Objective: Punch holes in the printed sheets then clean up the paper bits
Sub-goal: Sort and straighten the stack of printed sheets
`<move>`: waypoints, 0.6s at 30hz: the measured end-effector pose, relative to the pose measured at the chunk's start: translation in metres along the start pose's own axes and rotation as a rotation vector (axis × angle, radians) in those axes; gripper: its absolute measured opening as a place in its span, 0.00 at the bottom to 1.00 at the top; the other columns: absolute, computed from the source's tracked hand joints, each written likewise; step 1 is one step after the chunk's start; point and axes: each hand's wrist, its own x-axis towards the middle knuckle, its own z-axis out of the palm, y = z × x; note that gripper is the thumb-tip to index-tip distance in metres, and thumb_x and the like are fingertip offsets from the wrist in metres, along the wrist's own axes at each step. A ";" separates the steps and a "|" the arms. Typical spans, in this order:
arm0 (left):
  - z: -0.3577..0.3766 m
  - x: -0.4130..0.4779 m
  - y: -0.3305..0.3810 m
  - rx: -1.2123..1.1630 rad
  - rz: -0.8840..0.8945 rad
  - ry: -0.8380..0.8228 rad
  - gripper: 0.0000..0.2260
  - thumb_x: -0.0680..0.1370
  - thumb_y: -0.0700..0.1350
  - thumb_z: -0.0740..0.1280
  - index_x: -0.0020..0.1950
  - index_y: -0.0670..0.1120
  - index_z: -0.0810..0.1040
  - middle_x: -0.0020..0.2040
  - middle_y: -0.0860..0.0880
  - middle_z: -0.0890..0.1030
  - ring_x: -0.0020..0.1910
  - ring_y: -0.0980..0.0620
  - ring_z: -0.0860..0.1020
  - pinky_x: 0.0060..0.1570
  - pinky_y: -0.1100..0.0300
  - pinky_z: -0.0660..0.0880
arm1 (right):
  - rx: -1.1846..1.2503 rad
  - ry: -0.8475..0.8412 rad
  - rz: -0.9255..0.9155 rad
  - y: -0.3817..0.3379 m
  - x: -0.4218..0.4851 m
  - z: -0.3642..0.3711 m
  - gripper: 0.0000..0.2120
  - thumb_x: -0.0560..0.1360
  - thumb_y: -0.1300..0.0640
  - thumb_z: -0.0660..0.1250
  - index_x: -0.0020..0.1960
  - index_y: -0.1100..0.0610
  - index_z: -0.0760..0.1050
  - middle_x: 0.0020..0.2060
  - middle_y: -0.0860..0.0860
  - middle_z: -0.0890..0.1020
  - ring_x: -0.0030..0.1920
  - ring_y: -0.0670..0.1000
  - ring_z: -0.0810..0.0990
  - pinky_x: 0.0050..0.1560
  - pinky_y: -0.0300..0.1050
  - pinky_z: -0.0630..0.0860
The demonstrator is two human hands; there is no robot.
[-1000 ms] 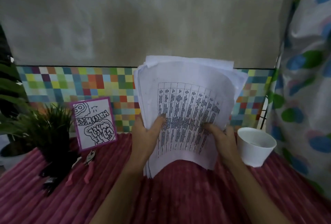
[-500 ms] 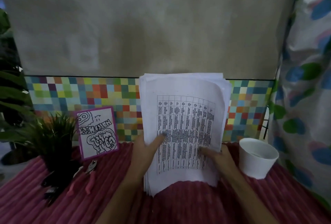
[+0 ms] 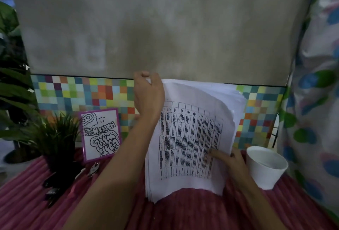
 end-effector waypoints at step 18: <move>-0.031 -0.032 -0.078 -0.254 -0.169 -0.555 0.37 0.57 0.56 0.83 0.59 0.39 0.80 0.51 0.49 0.86 0.52 0.49 0.84 0.61 0.46 0.77 | -0.434 0.112 -0.714 -0.100 0.013 0.013 0.41 0.71 0.65 0.73 0.76 0.46 0.55 0.68 0.46 0.68 0.63 0.43 0.73 0.61 0.41 0.75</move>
